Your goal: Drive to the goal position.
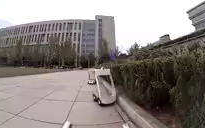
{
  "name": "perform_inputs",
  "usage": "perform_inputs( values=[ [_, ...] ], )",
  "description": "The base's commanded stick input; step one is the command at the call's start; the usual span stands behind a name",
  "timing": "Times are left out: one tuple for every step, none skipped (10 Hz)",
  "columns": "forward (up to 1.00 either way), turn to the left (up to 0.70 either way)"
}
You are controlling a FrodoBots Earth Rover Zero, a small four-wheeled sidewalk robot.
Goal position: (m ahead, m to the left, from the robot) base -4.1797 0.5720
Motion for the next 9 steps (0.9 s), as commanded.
perform_inputs(
  values=[
    [0.06, 0.0],
    [0.06, 0.0],
    [0.06, 0.0],
    [0.06, 0.0],
    [0.06, 0.0],
    [0.06, 0.0],
    [0.06, 0.0],
    [0.06, 0.0],
    [0.06, 0.0]
  ],
)
